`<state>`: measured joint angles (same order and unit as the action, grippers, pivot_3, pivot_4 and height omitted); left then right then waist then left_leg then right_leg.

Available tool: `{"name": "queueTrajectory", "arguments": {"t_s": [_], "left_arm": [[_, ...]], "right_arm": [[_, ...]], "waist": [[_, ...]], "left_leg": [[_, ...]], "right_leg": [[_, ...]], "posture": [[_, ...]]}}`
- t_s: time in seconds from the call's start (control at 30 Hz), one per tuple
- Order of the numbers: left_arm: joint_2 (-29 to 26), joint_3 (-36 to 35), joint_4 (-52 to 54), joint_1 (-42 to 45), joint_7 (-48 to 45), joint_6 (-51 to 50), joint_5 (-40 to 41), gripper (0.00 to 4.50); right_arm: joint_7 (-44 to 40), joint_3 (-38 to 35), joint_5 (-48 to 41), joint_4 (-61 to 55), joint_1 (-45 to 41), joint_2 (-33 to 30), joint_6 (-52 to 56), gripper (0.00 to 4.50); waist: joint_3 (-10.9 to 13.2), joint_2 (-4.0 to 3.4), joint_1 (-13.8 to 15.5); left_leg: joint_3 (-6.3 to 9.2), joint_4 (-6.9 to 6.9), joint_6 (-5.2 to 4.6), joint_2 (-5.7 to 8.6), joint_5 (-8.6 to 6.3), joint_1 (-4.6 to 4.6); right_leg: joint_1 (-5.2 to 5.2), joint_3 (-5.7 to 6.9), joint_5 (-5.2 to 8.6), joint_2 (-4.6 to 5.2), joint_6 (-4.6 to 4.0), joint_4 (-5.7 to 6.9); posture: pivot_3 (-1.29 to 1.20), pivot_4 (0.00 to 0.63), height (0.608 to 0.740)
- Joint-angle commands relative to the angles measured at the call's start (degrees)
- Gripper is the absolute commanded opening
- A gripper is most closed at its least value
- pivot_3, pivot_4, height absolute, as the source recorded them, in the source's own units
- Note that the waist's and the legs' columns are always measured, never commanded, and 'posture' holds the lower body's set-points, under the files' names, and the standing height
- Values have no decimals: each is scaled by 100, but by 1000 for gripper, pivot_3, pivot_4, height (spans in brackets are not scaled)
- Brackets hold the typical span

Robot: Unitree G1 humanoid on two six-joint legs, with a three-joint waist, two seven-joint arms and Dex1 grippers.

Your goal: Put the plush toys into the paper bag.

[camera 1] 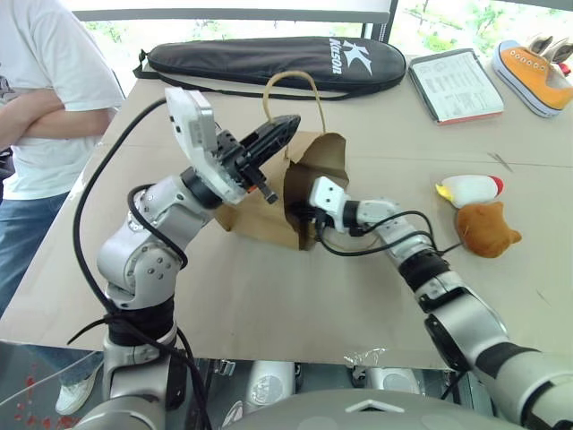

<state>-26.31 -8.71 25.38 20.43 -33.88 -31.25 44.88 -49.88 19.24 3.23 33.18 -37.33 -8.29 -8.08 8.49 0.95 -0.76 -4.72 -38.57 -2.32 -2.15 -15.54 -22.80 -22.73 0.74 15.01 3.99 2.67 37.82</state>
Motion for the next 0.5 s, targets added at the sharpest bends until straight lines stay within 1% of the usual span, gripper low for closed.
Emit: {"name": "queueTrajectory", "arguments": {"t_s": [0.03, 0.07, 0.13, 0.17, 0.2, 0.27, 0.3, 0.37, 0.43, 0.47, 0.5], "left_arm": [[-18, 60, -23, -212, -333, 530, -337, 0], [-10, 75, -111, -260, -445, 660, -416, 0], [24, 80, -268, -252, -556, 820, -500, 0], [46, 92, -373, -197, -608, 887, -537, 0], [66, 102, -445, -158, -646, 943, -564, 0], [101, 149, -582, -101, -766, 1056, -623, 0], [127, 172, -642, -81, -791, 1111, -658, 0], [186, 219, -780, -16, -821, 1195, -719, 0], [260, 260, -847, 11, -805, 1253, -783, 0], [319, 294, -917, 50, -794, 1314, -838, 0], [367, 312, -977, 84, -785, 1355, -880, 0]], "right_arm": [[-69, -5, 38, -1439, 541, -388, 441, 93], [160, -107, 160, -2128, 672, -498, 790, 93], [-436, -232, -749, -3480, 720, -850, 2654, 93], [-546, -418, -1001, -4097, 812, -1096, 3074, 589], [-579, -547, -1158, -4506, 879, -1271, 3316, 816], [-335, -1059, -1646, -5498, 995, -1523, 4103, 1725], [-228, -1332, -1923, -5932, 1018, -1620, 4544, 2277], [59, -1999, -2469, -6660, 1033, -1764, 5288, 3161], [386, -2633, -3008, -7158, 1081, -1795, 5870, 4382], [673, -3101, -3072, -7398, 1158, -1833, 6132, 4382], [874, -3412, -3076, -7580, 1264, -1927, 6303, 4382]], "waist": [[2, -1, -4], [2, -2, -6], [15, -7, -1], [17, -9, -3], [18, -10, 6], [17, -9, 13], [18, -9, 16], [18, -8, 19], [20, -3, 22], [20, -3, 21], [20, -2, 47]], "left_leg": [[-1, 4, 0, 0, 0, 0], [-1, 7, 0, -1, 0, -1], [0, 12, 1, -3, 1, -7], [-1, 12, 0, -3, 1, -11], [-3, 11, 0, -4, 2, -15], [3, 11, -1, -4, 1, -17], [6, 12, -2, -4, 1, -19], [8, 14, -4, -4, 0, -21], [9, 15, -10, -4, -4, -25], [9, 15, -17, -4, -8, -25], [8, 14, -25, -4, -13, -26]], "right_leg": [[-1, 0, 0, 0, 0, -1], [-2, 0, 1, -3, 0, -5], [-7, 2, 2, -3, -2, -6], [-12, 1, 2, -3, -2, -6], [-18, 1, 1, -3, -2, -4], [-17, 4, 2, -4, -2, -8], [-17, 7, 2, -4, -1, -11], [-17, 9, 2, -7, -1, -17], [-17, 8, 2, -7, -1, -21], [-17, 8, 2, -6, -1, -21], [-17, 8, 2, -7, -1, -22]], "posture": [[0, 150, 740], [0, 150, 740], [0, 150, 740], [0, 150, 740], [0, 150, 740], [0, 150, 740], [0, 150, 740], [0, 150, 740], [0, 150, 740], [0, 150, 740], [0, 150, 740]]}}
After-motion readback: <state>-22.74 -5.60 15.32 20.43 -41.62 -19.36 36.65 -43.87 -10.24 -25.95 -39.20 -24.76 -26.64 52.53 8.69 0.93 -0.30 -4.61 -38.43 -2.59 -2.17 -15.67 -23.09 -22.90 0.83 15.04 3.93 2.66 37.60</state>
